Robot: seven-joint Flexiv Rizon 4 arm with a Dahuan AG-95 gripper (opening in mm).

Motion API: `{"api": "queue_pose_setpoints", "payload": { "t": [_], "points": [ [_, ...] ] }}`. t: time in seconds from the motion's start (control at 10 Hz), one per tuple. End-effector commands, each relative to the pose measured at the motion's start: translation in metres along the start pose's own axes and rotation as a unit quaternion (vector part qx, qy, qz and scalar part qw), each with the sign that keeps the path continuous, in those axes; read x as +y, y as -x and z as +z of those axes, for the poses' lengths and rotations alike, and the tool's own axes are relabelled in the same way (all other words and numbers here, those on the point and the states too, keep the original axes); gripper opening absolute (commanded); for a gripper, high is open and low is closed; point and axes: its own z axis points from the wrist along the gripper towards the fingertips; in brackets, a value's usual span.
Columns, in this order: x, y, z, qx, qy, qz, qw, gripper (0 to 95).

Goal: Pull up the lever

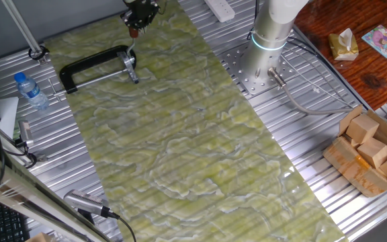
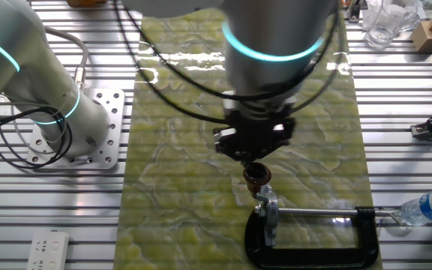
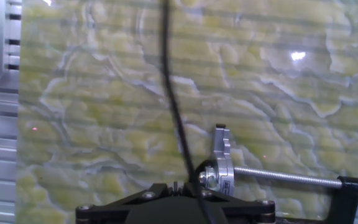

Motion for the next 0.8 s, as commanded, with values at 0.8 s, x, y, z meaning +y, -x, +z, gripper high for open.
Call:
{"api": "queue_pose_setpoints", "payload": {
  "t": [0.8],
  "points": [
    [-0.0020,0.0003,0.0008,0.059,-0.003,-0.019,0.9981,0.0]
  ]
}}
